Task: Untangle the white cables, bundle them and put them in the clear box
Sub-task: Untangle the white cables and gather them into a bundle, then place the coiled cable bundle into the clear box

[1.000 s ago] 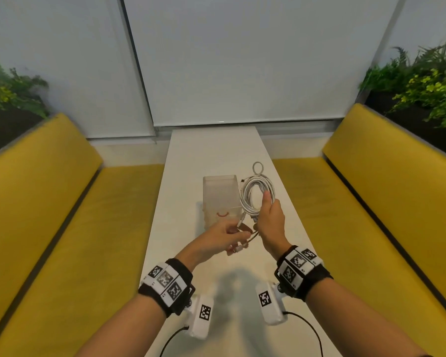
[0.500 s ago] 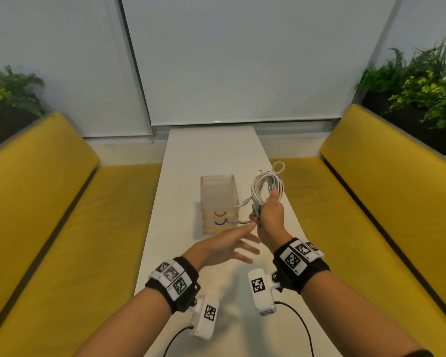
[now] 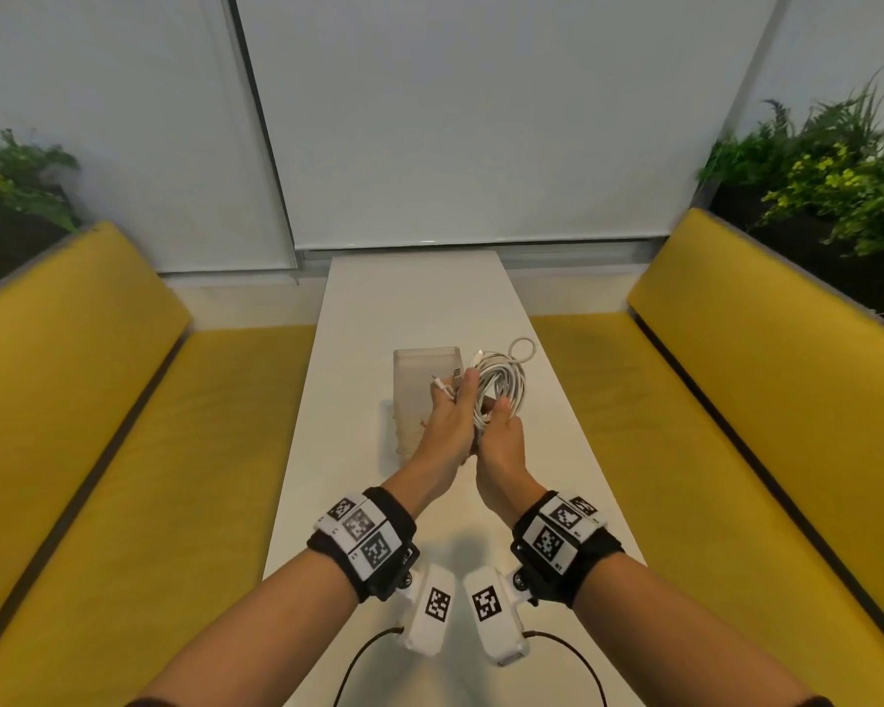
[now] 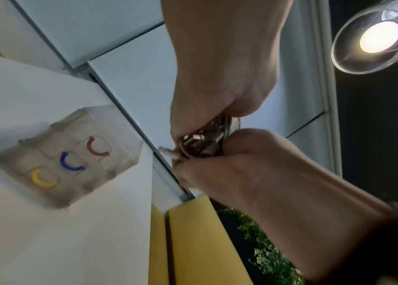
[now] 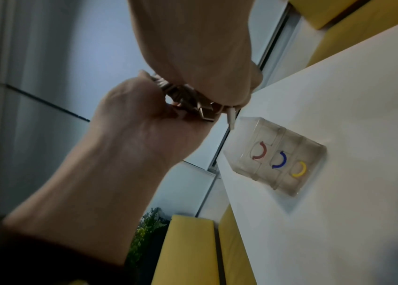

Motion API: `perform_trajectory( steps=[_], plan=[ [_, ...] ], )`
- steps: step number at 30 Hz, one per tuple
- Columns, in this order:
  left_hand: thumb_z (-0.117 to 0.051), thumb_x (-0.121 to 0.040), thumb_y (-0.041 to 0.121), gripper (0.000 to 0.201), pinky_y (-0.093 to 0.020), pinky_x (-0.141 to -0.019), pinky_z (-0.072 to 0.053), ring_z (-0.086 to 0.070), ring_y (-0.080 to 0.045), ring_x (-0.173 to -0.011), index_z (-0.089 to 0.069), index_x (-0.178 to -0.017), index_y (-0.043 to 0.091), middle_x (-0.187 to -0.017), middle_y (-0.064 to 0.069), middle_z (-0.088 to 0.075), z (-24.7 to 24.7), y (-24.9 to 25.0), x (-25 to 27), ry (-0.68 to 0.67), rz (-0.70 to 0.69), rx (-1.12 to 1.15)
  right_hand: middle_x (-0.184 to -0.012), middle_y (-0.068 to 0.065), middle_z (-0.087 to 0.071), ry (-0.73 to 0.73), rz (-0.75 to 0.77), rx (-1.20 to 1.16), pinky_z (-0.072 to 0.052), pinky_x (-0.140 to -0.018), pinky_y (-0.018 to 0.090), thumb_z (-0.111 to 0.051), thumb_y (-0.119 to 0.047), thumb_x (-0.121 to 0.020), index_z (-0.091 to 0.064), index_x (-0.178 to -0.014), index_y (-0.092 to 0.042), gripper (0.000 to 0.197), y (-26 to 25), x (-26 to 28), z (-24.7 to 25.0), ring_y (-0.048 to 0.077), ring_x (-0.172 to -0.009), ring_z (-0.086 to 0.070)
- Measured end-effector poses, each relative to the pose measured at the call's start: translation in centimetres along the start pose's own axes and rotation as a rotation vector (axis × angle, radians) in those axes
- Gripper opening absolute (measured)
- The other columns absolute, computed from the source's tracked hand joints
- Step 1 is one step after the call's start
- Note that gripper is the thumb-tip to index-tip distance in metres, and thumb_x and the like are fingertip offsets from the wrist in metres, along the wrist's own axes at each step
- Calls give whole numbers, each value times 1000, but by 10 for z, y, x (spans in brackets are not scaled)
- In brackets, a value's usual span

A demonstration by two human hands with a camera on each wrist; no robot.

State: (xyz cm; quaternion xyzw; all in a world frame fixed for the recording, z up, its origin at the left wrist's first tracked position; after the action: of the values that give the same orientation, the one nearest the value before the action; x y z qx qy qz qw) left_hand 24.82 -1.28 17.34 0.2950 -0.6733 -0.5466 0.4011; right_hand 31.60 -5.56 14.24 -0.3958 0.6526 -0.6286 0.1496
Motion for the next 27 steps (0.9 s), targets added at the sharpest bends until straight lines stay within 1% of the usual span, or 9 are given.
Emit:
perform_trajectory(
  steps=[2,4,9,12,15,18,20,22,27],
  plan=[
    [-52,-76,81,76,-43,-107,-44,-60,-13,-116,-40,-133,32,-118,8,-67,1,-4,1,39,0,-25,-102,3,-76,5,12,-7,-56,-91,47,-28,-50,-103,-67,-103,-25,46,0,0,-3,21,-101,-71],
    [-55,-75,79,77,-43,-112,-38,-57,-16,-122,-45,-133,30,-123,6,-66,4,-8,3,61,34,-72,-108,5,-75,17,24,-59,-56,-92,52,-34,-57,-98,-63,-112,-19,50,6,-5,-5,23,-103,-71],
    [-45,-87,74,62,-42,-90,-54,-64,-16,-110,-56,-123,25,-115,5,-71,12,-18,2,-1,171,-30,-113,7,-70,-31,-9,-54,-58,-81,46,-30,-47,-104,-51,-118,-14,42,5,7,-15,21,-104,-68],
    [-45,-87,72,64,-39,-85,-58,-70,-18,-103,-56,-130,27,-111,1,-74,25,-12,-3,13,62,7,-122,8,-63,-91,30,32,-55,-93,47,-30,-46,-105,-48,-117,-15,38,1,8,-22,22,-111,-64],
    [-47,-78,76,73,-41,-91,-57,-71,-16,-104,-59,-130,27,-110,2,-75,31,-9,-4,27,-13,62,-129,3,-42,-122,98,215,-46,-101,37,-27,-47,-104,-44,-113,-14,39,-7,8,-24,18,-119,-50],
    [-51,-77,72,70,-34,-83,-59,-72,-16,-99,-62,-125,22,-107,-1,-76,38,-11,-5,94,-39,126,-125,-1,-31,-134,166,372,-38,-105,31,-22,-44,-106,-44,-112,-14,38,-12,10,-19,16,-119,-39],
    [-53,-75,73,74,-31,-76,-59,-73,-17,-95,-63,-123,18,-104,-3,-76,45,-13,-7,168,-53,127,-129,2,-33,-204,162,307,-45,-88,11,-23,-40,-107,-44,-121,-11,38,-6,11,-21,5,-109,-45],
    [-53,-85,66,62,-28,-67,-57,-74,-17,-88,-68,-113,13,-95,-5,-77,49,-14,-8,231,-46,121,-135,2,-39,-260,140,249,-41,-74,3,-24,-35,-108,-40,-135,-12,39,2,10,-25,-4,-106,-47],
    [-50,-90,66,61,-44,-78,-61,-73,-27,-84,-72,-87,9,-85,-13,-76,57,-25,-11,310,-10,-23,-149,-6,-44,-280,72,225,-41,-106,27,-26,-50,-104,-23,-152,-28,53,22,11,-34,7,-132,-45]
  ],
)
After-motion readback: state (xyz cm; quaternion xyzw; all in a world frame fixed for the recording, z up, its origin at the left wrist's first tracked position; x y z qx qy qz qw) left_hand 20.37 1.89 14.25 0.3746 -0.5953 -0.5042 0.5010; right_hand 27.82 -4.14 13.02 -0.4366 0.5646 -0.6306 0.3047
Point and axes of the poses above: each hand's wrist, its own x-axis away from the middle knuckle, its own z-axis out of the back of the hand, y = z × x, the point moved 9 cm from there along -x, towards the middle knuckle
